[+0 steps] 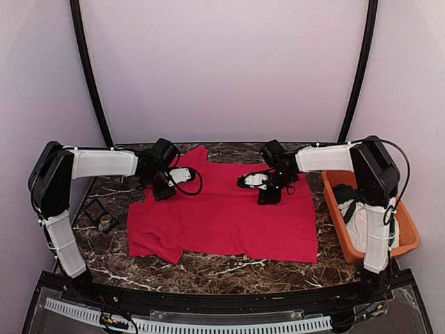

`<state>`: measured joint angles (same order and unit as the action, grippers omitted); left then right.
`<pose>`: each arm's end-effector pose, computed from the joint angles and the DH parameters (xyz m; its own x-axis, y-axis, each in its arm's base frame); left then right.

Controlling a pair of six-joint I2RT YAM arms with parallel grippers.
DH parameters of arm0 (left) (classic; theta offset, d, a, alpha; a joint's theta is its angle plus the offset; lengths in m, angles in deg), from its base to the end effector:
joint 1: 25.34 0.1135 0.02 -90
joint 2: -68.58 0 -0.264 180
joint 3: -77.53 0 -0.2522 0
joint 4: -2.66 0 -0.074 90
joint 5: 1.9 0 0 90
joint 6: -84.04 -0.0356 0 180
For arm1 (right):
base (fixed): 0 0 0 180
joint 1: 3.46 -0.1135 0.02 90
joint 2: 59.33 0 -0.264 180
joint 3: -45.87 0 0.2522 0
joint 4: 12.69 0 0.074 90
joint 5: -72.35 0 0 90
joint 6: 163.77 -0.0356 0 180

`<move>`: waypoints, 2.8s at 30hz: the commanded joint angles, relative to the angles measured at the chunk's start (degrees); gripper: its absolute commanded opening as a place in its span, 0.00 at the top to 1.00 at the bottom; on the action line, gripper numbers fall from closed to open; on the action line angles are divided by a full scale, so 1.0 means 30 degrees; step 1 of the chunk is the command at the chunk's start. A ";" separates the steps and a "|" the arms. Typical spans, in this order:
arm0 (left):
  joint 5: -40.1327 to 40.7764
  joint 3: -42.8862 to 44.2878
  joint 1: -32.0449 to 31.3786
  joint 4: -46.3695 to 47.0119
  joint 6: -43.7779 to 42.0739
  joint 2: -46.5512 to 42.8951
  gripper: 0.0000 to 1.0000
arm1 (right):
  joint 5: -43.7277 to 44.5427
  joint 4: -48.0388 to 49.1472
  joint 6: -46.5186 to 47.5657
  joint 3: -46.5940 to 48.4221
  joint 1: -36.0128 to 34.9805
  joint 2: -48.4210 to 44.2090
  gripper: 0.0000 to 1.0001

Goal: Pin the brooch onto the clothing
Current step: Smooth out the flattened clothing at the center of the board.

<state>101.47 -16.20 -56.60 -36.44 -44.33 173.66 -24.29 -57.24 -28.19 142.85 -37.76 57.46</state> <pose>0.3335 -0.1928 0.1951 -0.3196 0.9005 -0.2949 0.7630 0.4291 0.4834 0.3476 0.2421 0.1651 -0.0920 -0.9215 -0.3773 -0.9526 0.1917 -0.2361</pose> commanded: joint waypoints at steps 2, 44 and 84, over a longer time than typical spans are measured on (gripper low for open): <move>0.0333 -0.0430 0.0143 -0.0060 0.0046 -0.0967 0.99 | 0.1159 0.0776 -0.0384 -0.0027 0.0448 0.0689 0.60; 0.0690 -0.0301 0.0109 0.0168 0.0363 -0.0831 0.99 | -0.0462 -0.0344 -0.0837 0.1072 0.1210 0.1823 0.83; 0.1442 -0.0178 0.0109 0.0270 0.0719 -0.0649 0.99 | 0.1713 0.1506 -0.0048 0.0102 0.1404 0.1301 0.56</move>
<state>105.21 -16.55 -56.60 -35.06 -42.76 173.66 -19.24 -52.45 -28.60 142.31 -34.16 59.21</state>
